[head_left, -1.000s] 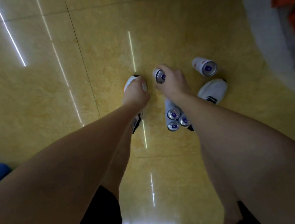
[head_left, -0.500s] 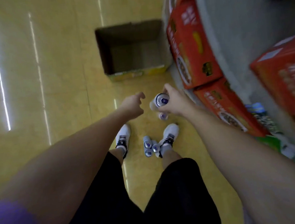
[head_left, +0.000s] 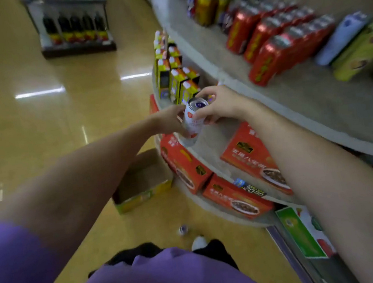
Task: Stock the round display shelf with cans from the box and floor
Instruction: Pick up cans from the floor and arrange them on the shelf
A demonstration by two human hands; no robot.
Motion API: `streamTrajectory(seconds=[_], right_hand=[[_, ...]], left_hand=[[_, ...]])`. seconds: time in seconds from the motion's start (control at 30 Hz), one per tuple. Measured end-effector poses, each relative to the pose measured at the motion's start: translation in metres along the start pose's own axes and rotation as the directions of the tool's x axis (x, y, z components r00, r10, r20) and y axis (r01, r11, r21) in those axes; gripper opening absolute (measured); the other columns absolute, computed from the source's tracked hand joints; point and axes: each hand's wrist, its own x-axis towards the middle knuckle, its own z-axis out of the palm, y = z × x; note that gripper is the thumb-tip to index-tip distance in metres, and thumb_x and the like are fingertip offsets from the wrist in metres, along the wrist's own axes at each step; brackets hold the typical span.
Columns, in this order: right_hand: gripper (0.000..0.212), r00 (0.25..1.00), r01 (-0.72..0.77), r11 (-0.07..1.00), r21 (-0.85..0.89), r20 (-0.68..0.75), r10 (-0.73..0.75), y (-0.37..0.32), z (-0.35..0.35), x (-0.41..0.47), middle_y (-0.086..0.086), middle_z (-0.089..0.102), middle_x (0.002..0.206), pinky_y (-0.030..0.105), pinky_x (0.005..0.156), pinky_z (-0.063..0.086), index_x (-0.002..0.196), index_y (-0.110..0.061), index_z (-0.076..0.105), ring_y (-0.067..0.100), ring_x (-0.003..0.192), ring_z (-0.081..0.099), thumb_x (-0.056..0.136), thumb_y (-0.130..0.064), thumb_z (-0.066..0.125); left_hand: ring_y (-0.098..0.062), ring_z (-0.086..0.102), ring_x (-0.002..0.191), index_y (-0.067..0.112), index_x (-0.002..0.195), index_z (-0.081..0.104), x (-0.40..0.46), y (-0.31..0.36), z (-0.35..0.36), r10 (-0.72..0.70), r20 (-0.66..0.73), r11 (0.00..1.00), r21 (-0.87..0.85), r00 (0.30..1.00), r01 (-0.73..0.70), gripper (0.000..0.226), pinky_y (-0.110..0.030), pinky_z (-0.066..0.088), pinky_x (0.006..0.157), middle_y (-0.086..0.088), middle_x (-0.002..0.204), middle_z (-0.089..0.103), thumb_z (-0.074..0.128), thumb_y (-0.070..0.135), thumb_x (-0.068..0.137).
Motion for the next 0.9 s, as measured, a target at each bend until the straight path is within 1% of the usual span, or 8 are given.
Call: streamTrajectory(seconds=[0.07, 0.13, 0.27, 0.5, 0.63, 0.7, 0.8, 0.9], right_hand=[[0.061, 0.993, 0.02, 0.999, 0.047, -0.115, -0.015, -0.017, -0.031, -0.022, 0.017, 0.072, 0.08, 0.046, 0.064, 0.058, 0.106, -0.015, 0.06, 0.032, 0.064, 0.069, 0.056, -0.021, 0.094], [0.059, 0.976, 0.065, 0.993, 0.102, -0.212, -0.043, -0.026, -0.058, -0.045, 0.009, 0.068, 0.079, 0.035, 0.063, 0.057, 0.111, -0.009, 0.059, 0.021, 0.066, 0.066, 0.061, -0.008, 0.091], [0.053, 0.948, 0.09, 0.987, 0.135, -0.315, -0.043, -0.015, -0.093, -0.082, 0.016, 0.067, 0.101, 0.025, 0.065, 0.057, 0.11, -0.007, 0.058, 0.018, 0.083, 0.063, 0.066, 0.013, 0.08], [0.053, 0.879, 0.076, 0.978, 0.196, -0.477, 0.027, 0.031, -0.114, -0.12, 0.012, 0.071, 0.102, 0.027, 0.078, 0.054, 0.11, 0.002, 0.06, 0.013, 0.085, 0.065, 0.065, 0.002, 0.087], [0.054, 0.792, 0.117, 0.94, 0.32, -0.601, 0.106, 0.062, -0.124, -0.133, -0.007, 0.067, 0.095, 0.017, 0.071, 0.053, 0.11, -0.014, 0.055, 0.004, 0.084, 0.064, 0.067, -0.001, 0.086], [0.058, 0.773, 0.112, 0.934, 0.338, -0.62, 0.132, 0.079, -0.133, -0.137, -0.005, 0.068, 0.101, 0.027, 0.078, 0.055, 0.112, -0.017, 0.055, 0.007, 0.089, 0.065, 0.066, -0.004, 0.088], [0.057, 0.758, 0.118, 0.911, 0.394, -0.629, 0.174, 0.105, -0.152, -0.141, 0.004, 0.067, 0.107, 0.021, 0.076, 0.057, 0.117, -0.004, 0.056, 0.008, 0.088, 0.064, 0.068, 0.007, 0.083], [0.053, 0.747, 0.106, 0.894, 0.435, -0.629, 0.217, 0.134, -0.173, -0.142, 0.004, 0.068, 0.101, 0.017, 0.071, 0.056, 0.11, -0.007, 0.058, 0.005, 0.083, 0.066, 0.066, 0.011, 0.081]], left_hand=[[-0.013, 0.062, 0.085, 0.013, 0.105, 0.068, 0.007, 0.041, -0.022, 0.065, -0.006, 0.998, 0.013, 0.998, -0.065, 0.046, -0.017, 0.051, 0.069, -0.002, 0.097, 0.07, 0.089, 0.012, 0.065], [-0.016, 0.069, 0.09, 0.013, 0.102, 0.071, 0.011, 0.08, -0.038, 0.114, 0.011, 0.993, -0.015, 0.993, -0.114, 0.045, -0.025, 0.057, 0.079, -0.001, 0.098, 0.074, 0.091, 0.015, 0.061], [-0.023, 0.071, 0.098, 0.016, 0.106, 0.072, 0.019, 0.145, -0.053, 0.188, 0.057, 0.978, -0.107, 0.981, -0.181, 0.051, -0.045, 0.058, 0.087, -0.005, 0.103, 0.074, 0.091, 0.019, 0.059], [-0.021, 0.073, 0.092, 0.01, 0.11, 0.07, 0.042, 0.235, -0.032, 0.312, 0.159, 0.947, -0.13, 0.937, -0.293, 0.045, -0.037, 0.061, 0.076, -0.006, 0.102, 0.075, 0.087, 0.008, 0.067], [-0.016, 0.072, 0.091, 0.014, 0.11, 0.07, 0.068, 0.268, -0.005, 0.351, 0.234, 0.936, -0.112, 0.907, -0.334, 0.048, -0.032, 0.061, 0.073, 0.0, 0.1, 0.075, 0.089, 0.011, 0.066], [-0.012, 0.072, 0.091, 0.018, 0.11, 0.067, 0.081, 0.281, 0.011, 0.353, 0.266, 0.936, -0.096, 0.897, -0.34, 0.051, -0.032, 0.061, 0.074, 0.002, 0.1, 0.074, 0.09, 0.014, 0.065], [-0.011, 0.07, 0.08, 0.02, 0.093, 0.063, 0.1, 0.298, 0.039, 0.373, 0.246, 0.926, -0.157, 0.895, -0.343, 0.041, -0.03, 0.06, 0.067, 0.001, 0.09, 0.071, 0.088, 0.006, 0.065], [-0.02, 0.069, 0.091, 0.014, 0.1, 0.06, 0.124, 0.314, 0.066, 0.391, 0.231, 0.917, -0.177, 0.891, -0.357, 0.051, -0.036, 0.06, 0.074, -0.007, 0.1, 0.071, 0.091, 0.007, 0.06]])
